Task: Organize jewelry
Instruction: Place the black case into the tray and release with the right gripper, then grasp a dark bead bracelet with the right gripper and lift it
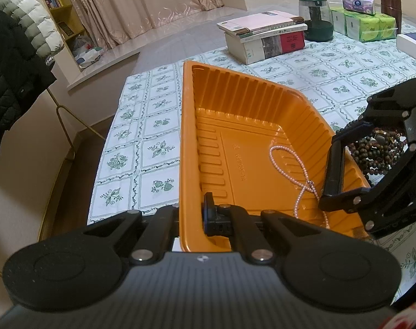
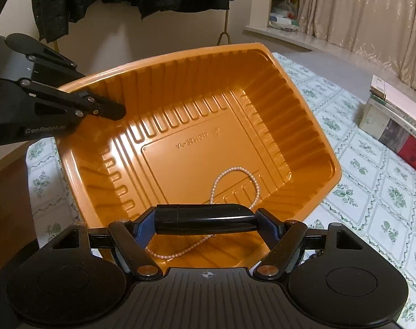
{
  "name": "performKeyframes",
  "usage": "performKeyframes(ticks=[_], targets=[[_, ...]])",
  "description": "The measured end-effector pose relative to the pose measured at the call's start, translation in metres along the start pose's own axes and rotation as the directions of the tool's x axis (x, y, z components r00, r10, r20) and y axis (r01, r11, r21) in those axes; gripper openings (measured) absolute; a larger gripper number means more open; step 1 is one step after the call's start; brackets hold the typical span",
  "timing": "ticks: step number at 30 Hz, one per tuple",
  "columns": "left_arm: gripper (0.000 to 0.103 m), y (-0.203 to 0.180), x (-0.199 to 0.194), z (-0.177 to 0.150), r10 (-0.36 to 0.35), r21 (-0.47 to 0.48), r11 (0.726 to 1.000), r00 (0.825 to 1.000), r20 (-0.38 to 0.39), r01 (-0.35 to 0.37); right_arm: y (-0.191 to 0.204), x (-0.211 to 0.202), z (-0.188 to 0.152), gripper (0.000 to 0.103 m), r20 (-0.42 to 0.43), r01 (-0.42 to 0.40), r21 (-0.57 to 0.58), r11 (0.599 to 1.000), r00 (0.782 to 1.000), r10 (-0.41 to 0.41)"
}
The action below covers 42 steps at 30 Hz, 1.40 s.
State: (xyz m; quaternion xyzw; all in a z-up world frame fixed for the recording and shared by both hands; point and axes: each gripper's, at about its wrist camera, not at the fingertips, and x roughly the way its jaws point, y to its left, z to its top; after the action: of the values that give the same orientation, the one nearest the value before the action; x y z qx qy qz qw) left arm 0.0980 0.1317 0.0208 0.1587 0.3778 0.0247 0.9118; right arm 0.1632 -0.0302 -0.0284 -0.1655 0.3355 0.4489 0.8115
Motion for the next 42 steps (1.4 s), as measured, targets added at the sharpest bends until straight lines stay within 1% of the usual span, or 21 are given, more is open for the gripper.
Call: performKeyframes(ticks=[5, 8, 13, 18, 21, 24, 30, 33, 36, 39, 42], targets=[[0.003, 0.000, 0.001, 0.000, 0.000, -0.001, 1.000, 1.000, 0.000, 0.000, -0.004, 0.003, 0.000, 0.076, -0.005, -0.020, 0.034, 0.999, 1.000, 0.020], [0.003, 0.000, 0.001, -0.001, -0.002, -0.001, 1.000, 1.000, 0.001, 0.002, -0.009, 0.000, -0.003, 0.076, 0.028, -0.039, 0.086, 0.995, 0.999, 0.037], [0.003, -0.002, 0.003, -0.002, -0.001, -0.003, 1.000, 1.000, -0.001, 0.001, -0.019, -0.016, -0.011, 0.077, 0.085, -0.023, 0.155, 0.988, 0.996, 0.009], [0.003, -0.002, 0.003, -0.002, -0.001, -0.004, 1.000, 1.000, -0.002, 0.001, -0.030, -0.043, -0.025, 0.077, 0.129, 0.034, 0.228, 0.973, 0.989, -0.065], [0.003, -0.002, 0.003, -0.002, -0.001, -0.004, 1.000, 1.000, -0.002, 0.001, -0.038, -0.059, -0.043, 0.077, 0.121, 0.086, 0.284, 0.955, 0.985, -0.124], [0.003, -0.001, 0.002, -0.002, -0.001, -0.004, 1.000, 1.000, -0.002, 0.001, -0.046, -0.074, -0.065, 0.077, 0.093, 0.155, 0.337, 0.929, 0.976, -0.197], [0.003, -0.001, 0.003, -0.002, -0.001, -0.003, 1.000, 1.000, -0.002, 0.001, -0.064, -0.103, -0.113, 0.077, 0.028, 0.274, 0.454, 0.848, 0.947, -0.321], [0.003, -0.001, 0.003, -0.002, 0.000, -0.002, 1.000, 1.000, -0.003, 0.000, -0.074, -0.113, -0.132, 0.077, -0.013, 0.318, 0.498, 0.807, 0.933, -0.360], [0.003, -0.001, 0.003, -0.003, 0.001, -0.001, 1.000, 1.000, -0.005, -0.001, -0.081, -0.122, -0.146, 0.077, -0.035, 0.351, 0.517, 0.781, 0.920, -0.391], [0.003, -0.001, 0.003, -0.003, 0.001, 0.001, 1.000, 1.000, -0.006, -0.001, -0.083, -0.127, -0.155, 0.077, -0.046, 0.368, 0.524, 0.768, 0.913, -0.406], [0.003, 0.000, 0.003, -0.003, 0.002, 0.003, 1.000, 1.000, -0.007, -0.002, -0.083, -0.124, -0.155, 0.077, -0.036, 0.357, 0.522, 0.774, 0.916, -0.398]])
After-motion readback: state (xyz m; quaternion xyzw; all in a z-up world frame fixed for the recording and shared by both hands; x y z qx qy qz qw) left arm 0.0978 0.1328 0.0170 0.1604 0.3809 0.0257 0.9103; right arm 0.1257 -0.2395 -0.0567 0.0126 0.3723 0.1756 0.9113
